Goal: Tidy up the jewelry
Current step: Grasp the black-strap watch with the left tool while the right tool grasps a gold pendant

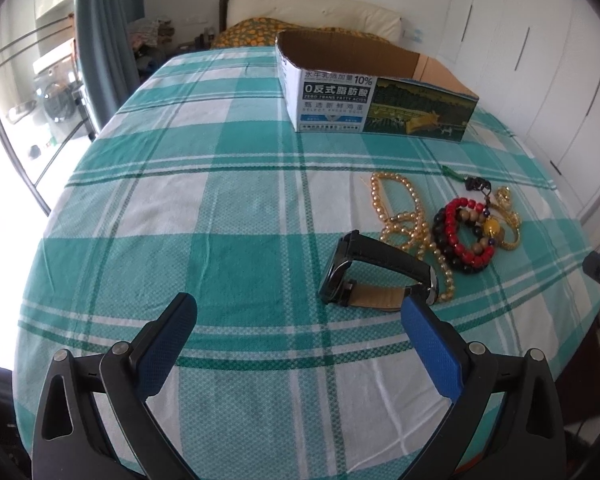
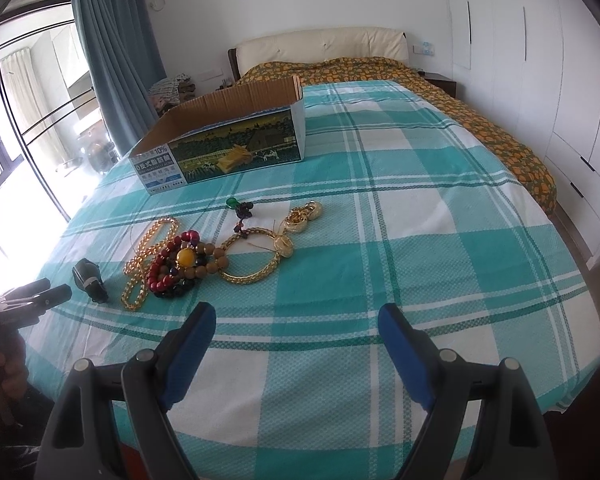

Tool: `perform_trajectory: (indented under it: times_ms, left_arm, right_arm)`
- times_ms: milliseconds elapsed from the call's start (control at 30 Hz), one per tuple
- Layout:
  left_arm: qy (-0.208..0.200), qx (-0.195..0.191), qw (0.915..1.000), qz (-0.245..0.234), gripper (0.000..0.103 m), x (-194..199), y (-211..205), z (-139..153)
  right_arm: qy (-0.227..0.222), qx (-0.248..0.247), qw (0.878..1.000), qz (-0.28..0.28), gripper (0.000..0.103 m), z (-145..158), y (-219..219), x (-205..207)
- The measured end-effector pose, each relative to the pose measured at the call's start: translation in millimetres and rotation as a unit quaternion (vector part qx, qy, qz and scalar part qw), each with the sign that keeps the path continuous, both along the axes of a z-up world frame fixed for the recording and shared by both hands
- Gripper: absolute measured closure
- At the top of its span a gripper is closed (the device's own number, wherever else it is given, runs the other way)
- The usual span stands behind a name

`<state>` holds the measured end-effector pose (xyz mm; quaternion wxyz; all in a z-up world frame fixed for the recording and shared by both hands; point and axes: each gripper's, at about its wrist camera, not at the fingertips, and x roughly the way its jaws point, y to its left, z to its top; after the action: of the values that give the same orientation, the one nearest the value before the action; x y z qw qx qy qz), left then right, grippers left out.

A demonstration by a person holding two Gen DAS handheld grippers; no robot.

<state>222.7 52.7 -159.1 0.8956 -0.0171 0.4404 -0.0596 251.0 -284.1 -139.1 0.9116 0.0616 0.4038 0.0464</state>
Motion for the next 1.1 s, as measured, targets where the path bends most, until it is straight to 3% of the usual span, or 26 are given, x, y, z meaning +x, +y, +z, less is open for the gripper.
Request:
perform_trajectory:
  times_ms: [233, 333, 500, 600, 700, 867, 967, 1000, 1033, 1100]
  left_arm:
    - [0.001, 0.026, 0.9996, -0.013, 0.010, 9.6, -7.5, -9.2]
    - [0.005, 0.018, 0.9997, -0.013, 0.010, 12.8, -6.0, -12.5]
    - [-0.004, 0.018, 0.9995, -0.026, 0.011, 18.7, -12.9, -10.6]
    - [-0.007, 0.018, 0.9991, -0.037, 0.017, 22.6, -18.3, -9.3]
    - [-0.005, 0.018, 0.9988, -0.044, 0.027, 25.7, -22.6, -10.1]
    - [-0.002, 0.025, 0.9983, -0.052, 0.041, 27.5, -27.9, -10.2]
    - [0.005, 0.028, 0.9979, -0.058, 0.066, 28.4, -29.8, -10.7]
    - [0.007, 0.030, 0.9977, -0.060, 0.071, 29.2, -30.3, -11.1]
    - [0.009, 0.032, 0.9975, -0.062, 0.083, 29.5, -30.9, -11.6]
    - [0.011, 0.036, 0.9973, -0.063, 0.089, 29.4, -31.4, -12.3]
  right_arm:
    - [0.004, 0.011, 1.000, -0.003, 0.018, -0.5, -7.0, 4.5]
    - [0.003, 0.030, 1.000, -0.006, 0.018, -1.6, -18.0, 15.1]
    - [0.048, 0.062, 0.997, -0.006, 0.018, -14.7, -34.9, 60.8]
    - [0.081, 0.085, 0.993, -0.007, 0.018, -20.6, -41.0, 95.4]
    - [0.110, 0.092, 0.990, -0.008, 0.019, -25.1, -39.0, 128.9]
    - [0.165, 0.088, 0.982, 0.000, 0.044, -37.3, -17.0, 169.7]
    - [0.189, 0.058, 0.980, -0.005, 0.057, -45.5, -1.1, 182.7]
    - [0.194, 0.052, 0.980, -0.008, 0.058, -47.6, 2.7, 184.3]
    - [0.196, 0.046, 0.979, -0.011, 0.059, -49.2, 5.8, 184.1]
    - [0.194, 0.024, 0.981, -0.012, 0.060, -49.0, 12.8, 183.8]
